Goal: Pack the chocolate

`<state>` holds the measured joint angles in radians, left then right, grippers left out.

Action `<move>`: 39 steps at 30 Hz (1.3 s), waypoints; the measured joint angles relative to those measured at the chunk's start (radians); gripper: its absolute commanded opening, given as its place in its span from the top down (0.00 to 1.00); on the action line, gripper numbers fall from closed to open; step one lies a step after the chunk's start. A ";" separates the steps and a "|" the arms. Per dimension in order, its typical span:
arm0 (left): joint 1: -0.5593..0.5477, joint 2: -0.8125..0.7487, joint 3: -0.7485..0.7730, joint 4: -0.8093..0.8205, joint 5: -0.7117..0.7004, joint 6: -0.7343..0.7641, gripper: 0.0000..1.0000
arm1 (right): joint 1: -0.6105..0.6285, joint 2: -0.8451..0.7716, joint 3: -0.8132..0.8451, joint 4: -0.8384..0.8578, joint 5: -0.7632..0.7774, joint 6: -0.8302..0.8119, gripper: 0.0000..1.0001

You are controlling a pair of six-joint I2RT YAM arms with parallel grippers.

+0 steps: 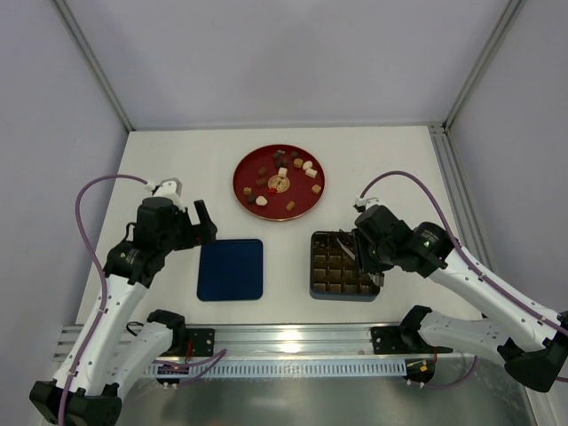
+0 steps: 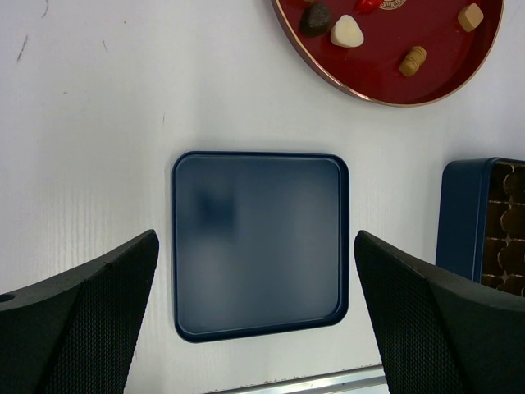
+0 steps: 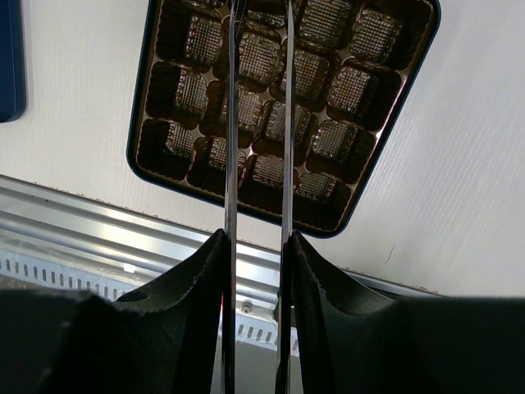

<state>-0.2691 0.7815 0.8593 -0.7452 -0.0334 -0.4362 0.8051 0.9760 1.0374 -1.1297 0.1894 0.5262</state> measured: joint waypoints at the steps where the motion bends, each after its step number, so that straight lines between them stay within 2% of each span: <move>1: 0.000 0.000 0.000 0.000 0.000 0.000 0.00 | 0.000 0.000 0.000 0.000 0.000 0.000 0.62; 16: -0.004 0.000 0.000 0.000 0.000 0.000 0.00 | 0.000 0.000 0.008 -0.002 -0.006 -0.002 0.62; 22: -0.005 0.000 0.000 0.000 0.000 0.000 0.00 | 0.001 0.046 0.100 -0.004 -0.017 -0.019 0.62; 28: -0.005 0.000 0.000 0.000 0.000 0.000 0.00 | 0.001 0.207 0.233 0.038 -0.026 -0.068 0.62; 39: -0.006 0.002 0.000 0.000 0.000 0.000 0.00 | 0.001 0.669 0.595 0.159 -0.072 -0.185 0.62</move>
<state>-0.2756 0.7834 0.8593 -0.7452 -0.0338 -0.4362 0.8059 1.6447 1.6321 -0.9710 0.1177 0.3412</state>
